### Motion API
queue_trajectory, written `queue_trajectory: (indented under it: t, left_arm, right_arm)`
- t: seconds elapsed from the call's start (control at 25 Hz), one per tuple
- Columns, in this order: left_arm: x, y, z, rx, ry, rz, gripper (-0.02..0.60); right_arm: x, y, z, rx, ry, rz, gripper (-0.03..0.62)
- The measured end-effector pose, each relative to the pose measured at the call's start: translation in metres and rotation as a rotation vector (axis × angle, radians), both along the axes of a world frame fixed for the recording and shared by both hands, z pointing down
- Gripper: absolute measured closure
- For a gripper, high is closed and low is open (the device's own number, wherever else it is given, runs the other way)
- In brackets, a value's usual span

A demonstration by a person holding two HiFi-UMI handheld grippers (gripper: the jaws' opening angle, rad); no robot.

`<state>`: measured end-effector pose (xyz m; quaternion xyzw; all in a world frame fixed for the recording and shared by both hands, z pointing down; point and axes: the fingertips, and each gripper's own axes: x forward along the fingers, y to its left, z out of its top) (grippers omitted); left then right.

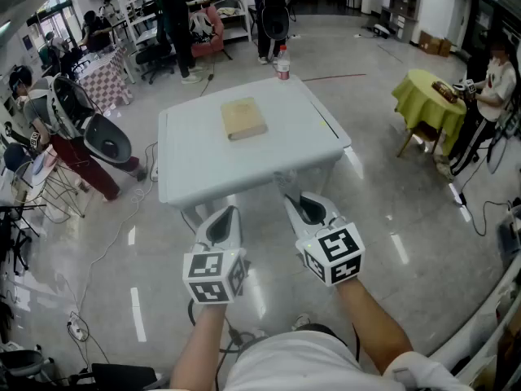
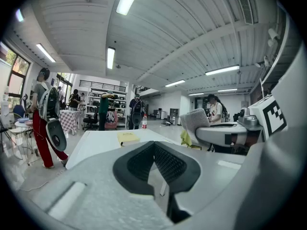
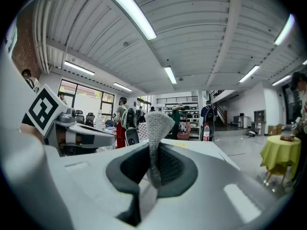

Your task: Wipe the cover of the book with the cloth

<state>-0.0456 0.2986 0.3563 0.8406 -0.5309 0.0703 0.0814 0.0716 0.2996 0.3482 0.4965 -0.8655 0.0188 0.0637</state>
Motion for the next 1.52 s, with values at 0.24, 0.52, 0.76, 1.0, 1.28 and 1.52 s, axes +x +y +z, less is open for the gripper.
queue_trajectory:
  t: [0.24,0.52,0.76,1.0,1.28,1.52]
  left_arm:
    - [0.014,-0.007,0.002,0.005,-0.009,0.004,0.575]
    - [0.037,-0.018,0.008,0.011,-0.032,-0.011,0.574]
    - [0.056,-0.034,0.007,0.007,-0.047,-0.046,0.575]
    - [0.059,-0.058,0.01,0.008,-0.036,-0.063,0.575]
    - [0.046,-0.126,0.03,-0.006,-0.012,-0.068,0.575]
    - [0.03,-0.208,0.042,-0.038,0.0,-0.055,0.575]
  right_arm:
    - [0.01,-0.003,0.004,-0.016,-0.014,-0.013,0.566]
    - [0.031,-0.012,0.014,-0.03,-0.024,-0.038,0.566]
    - [0.052,-0.031,0.022,-0.05,-0.031,-0.073,0.566]
    - [0.054,-0.051,0.023,-0.05,-0.007,-0.095,0.566]
    - [0.045,-0.121,0.044,-0.063,0.013,-0.093,0.566]
    - [0.03,-0.2,0.055,-0.105,0.03,-0.082,0.566]
